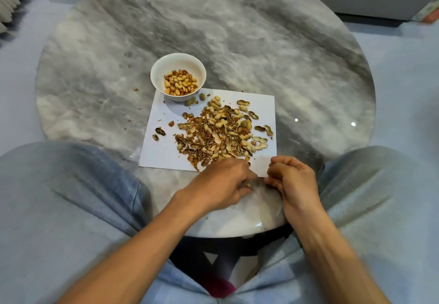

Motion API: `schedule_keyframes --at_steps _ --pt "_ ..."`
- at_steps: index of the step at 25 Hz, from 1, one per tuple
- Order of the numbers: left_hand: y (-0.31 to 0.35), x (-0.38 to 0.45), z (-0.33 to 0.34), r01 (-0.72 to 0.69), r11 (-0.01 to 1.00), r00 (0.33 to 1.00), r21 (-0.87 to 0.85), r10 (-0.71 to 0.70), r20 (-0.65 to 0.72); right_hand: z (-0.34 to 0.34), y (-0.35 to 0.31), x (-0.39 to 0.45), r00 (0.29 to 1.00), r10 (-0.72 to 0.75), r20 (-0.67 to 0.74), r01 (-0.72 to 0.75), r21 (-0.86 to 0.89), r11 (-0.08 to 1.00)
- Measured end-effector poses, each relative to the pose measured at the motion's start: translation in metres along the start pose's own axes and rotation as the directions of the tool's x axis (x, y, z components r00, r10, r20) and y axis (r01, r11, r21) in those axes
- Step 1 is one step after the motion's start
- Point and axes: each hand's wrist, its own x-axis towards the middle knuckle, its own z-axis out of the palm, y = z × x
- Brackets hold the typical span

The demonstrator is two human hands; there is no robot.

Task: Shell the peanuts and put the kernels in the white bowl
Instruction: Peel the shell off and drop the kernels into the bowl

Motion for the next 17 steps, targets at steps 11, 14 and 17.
schedule_keyframes --at_steps 11,14,17 --pt "0.0 -0.002 0.031 -0.052 0.939 0.978 0.339 0.117 -0.175 0.004 0.007 -0.003 0.999 0.019 0.031 -0.022 0.088 0.996" --pt "-0.006 -0.007 0.037 -0.039 0.969 0.972 0.245 0.094 -0.217 0.001 0.016 -0.015 1.0 0.028 -0.001 -0.028 0.136 0.99" --pt "-0.009 -0.011 0.032 -0.033 0.999 0.976 0.007 0.034 -0.213 -0.006 0.036 -0.043 0.976 0.199 0.083 -0.215 0.288 0.933"
